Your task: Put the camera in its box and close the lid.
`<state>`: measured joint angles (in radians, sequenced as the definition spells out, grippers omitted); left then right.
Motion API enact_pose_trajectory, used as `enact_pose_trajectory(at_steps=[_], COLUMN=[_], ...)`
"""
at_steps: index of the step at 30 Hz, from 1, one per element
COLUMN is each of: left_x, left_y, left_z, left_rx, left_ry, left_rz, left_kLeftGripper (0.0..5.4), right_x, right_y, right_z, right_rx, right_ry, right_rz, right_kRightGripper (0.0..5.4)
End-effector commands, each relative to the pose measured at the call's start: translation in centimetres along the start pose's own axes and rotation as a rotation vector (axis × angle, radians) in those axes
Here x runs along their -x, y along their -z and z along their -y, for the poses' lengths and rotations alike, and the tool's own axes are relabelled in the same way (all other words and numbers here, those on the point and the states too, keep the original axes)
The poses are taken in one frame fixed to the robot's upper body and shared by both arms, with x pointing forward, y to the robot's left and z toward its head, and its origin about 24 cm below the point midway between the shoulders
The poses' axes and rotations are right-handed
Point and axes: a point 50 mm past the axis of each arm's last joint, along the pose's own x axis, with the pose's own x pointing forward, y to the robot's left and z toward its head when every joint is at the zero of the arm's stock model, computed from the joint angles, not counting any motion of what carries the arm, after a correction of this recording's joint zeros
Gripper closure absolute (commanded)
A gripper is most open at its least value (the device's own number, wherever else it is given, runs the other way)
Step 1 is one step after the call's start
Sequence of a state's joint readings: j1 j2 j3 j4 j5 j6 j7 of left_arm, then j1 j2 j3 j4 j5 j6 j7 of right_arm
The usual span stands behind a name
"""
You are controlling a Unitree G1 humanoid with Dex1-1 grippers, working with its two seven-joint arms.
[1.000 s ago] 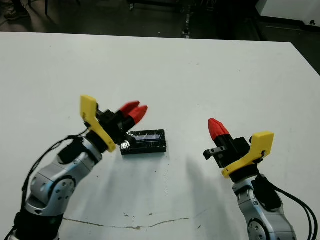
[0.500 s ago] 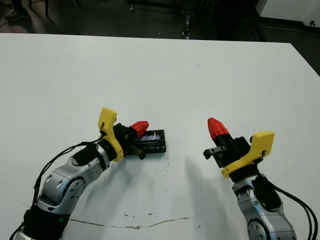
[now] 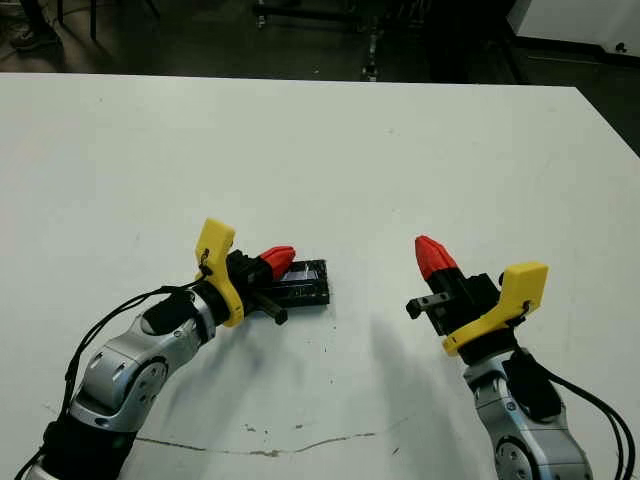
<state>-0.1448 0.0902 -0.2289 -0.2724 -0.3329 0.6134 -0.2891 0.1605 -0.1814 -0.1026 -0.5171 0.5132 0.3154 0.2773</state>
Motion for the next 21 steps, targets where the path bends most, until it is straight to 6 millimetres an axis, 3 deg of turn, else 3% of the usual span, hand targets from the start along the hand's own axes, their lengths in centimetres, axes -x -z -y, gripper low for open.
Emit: enact_pose_trajectory(at_steps=[1,14,21], left_x=[1.0,1.8,4.6], left_y=[2.4,-0.3,-4.2], left_z=[-0.2,-0.3,-2.1], left_rx=[0.041,0.015,0.034], left_ry=[-0.02,0.008,-0.1], left_rz=[-0.119,0.04,0.318], left_kLeftGripper=[5.38,5.38,5.38], right_x=[0.1,0.2,0.2], right_y=[0.2,0.2,0.2], right_z=[0.2,0.2,0.3], right_rx=[0.006,0.003,0.005], right_ry=[0.01,0.008,0.015], right_rz=[-0.019,-0.016,-0.014], right_kRightGripper=[5.4,5.4,5.4])
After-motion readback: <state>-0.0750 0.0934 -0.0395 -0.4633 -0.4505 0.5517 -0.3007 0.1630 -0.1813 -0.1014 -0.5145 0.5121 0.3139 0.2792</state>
